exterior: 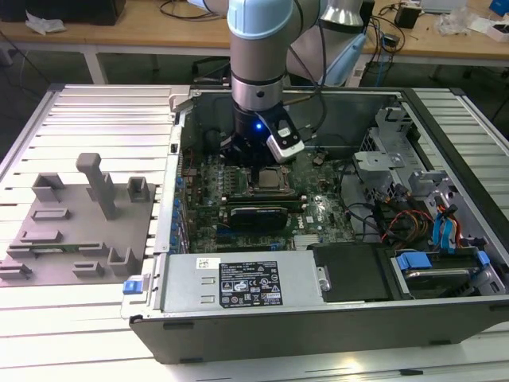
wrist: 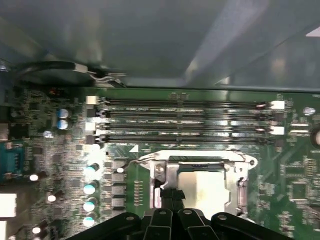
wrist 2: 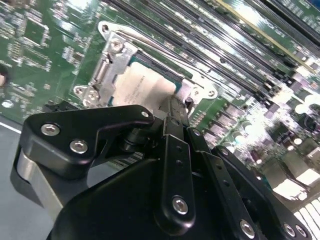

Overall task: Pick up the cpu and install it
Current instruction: 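Close the cpu cover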

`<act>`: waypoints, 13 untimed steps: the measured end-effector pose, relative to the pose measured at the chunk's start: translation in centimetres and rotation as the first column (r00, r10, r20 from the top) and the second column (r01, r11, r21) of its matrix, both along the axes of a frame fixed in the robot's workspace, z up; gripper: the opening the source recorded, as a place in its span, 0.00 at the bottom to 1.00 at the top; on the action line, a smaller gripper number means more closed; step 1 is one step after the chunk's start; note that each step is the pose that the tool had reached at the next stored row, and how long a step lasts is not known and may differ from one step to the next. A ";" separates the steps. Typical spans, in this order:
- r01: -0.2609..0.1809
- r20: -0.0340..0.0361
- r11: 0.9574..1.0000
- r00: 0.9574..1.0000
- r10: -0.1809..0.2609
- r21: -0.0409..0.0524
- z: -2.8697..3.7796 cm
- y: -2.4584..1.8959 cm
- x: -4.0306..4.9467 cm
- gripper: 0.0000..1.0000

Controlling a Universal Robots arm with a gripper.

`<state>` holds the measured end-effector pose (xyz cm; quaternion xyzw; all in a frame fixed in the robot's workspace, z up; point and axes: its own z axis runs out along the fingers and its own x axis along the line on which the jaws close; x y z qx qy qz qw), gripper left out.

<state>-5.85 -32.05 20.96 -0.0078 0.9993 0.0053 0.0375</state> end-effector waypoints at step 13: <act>0.000 0.022 1.000 1.000 0.000 0.000 -0.51 -0.03 -1.04 0.11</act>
